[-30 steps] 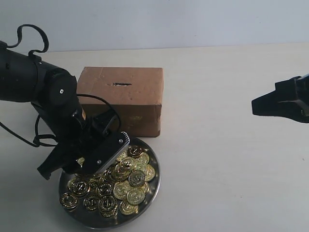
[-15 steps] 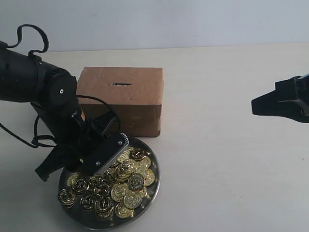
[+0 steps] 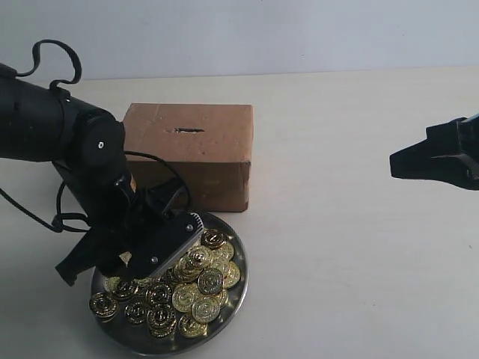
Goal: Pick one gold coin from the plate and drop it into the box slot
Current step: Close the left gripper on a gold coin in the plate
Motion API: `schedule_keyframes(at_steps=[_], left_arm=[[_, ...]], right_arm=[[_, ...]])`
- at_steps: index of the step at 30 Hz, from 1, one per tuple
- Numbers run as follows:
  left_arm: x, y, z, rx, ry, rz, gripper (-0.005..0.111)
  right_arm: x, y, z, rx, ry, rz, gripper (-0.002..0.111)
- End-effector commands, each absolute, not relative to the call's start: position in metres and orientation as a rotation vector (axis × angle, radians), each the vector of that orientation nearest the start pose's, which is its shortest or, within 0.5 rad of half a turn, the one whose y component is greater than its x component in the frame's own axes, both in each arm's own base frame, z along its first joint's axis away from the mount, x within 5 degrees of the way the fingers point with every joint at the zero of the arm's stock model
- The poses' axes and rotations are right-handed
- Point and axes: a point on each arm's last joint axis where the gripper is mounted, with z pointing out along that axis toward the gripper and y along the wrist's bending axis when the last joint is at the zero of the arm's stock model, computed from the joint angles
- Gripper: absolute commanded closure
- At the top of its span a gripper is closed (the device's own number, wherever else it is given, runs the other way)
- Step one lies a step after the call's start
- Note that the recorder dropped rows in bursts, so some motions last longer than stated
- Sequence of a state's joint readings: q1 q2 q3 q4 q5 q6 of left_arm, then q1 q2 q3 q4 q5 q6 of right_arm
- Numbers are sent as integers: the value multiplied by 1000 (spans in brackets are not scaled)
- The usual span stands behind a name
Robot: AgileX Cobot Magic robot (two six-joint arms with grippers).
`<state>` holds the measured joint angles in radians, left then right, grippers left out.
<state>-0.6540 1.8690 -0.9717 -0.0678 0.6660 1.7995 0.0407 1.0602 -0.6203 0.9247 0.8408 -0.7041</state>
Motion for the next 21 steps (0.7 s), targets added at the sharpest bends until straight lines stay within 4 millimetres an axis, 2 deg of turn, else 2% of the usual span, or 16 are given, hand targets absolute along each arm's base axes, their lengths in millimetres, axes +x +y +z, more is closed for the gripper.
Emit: schedule_keyframes(at_steps=[1, 11, 21], left_arm=[[243, -198, 122, -3010, -1124, 10, 52], [249, -195, 122, -3031, -1019, -100, 52], [255, -200, 128, -3112, -1045, -194, 52]], right_arm=[[180, 61, 265, -284, 2405, 823, 108], [180, 61, 265, -284, 2405, 823, 108], [180, 61, 265, -284, 2405, 823, 108]])
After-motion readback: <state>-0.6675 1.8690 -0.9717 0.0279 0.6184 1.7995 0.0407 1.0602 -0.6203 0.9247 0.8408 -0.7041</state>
